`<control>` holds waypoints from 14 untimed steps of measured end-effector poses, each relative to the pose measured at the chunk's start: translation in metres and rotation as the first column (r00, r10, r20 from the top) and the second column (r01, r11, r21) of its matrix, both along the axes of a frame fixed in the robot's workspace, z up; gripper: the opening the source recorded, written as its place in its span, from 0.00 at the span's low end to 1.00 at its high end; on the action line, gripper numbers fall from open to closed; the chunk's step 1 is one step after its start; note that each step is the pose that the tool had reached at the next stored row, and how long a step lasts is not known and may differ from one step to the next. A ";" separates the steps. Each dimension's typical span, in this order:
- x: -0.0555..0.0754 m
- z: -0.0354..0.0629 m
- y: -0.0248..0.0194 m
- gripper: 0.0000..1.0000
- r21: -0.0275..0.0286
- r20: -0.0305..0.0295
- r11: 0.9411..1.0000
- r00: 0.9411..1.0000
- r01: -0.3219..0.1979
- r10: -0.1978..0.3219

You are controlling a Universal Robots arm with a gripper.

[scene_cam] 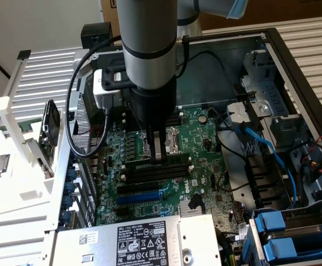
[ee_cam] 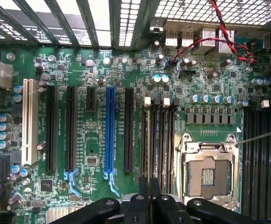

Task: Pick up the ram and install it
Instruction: 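Insert the ram into the slot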

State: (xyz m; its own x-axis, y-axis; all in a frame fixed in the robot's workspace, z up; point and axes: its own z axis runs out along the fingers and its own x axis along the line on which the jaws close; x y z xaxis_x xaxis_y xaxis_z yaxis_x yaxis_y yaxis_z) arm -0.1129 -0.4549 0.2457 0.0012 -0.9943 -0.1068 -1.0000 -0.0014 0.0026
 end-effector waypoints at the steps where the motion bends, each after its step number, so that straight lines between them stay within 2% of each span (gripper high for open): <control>1: 0.000 -0.0002 0.0000 0.12 0.001 -0.001 1.000 1.000 0.001 -0.001; 2: 0.000 -0.0010 -0.0003 0.12 0.004 -0.003 1.000 1.000 0.001 -0.001; 10: 0.000 -0.0024 -0.0020 0.12 0.014 -0.014 1.000 1.000 0.020 -0.020; 14: 0.000 -0.0036 -0.0020 0.12 0.014 -0.014 1.000 1.000 0.020 -0.020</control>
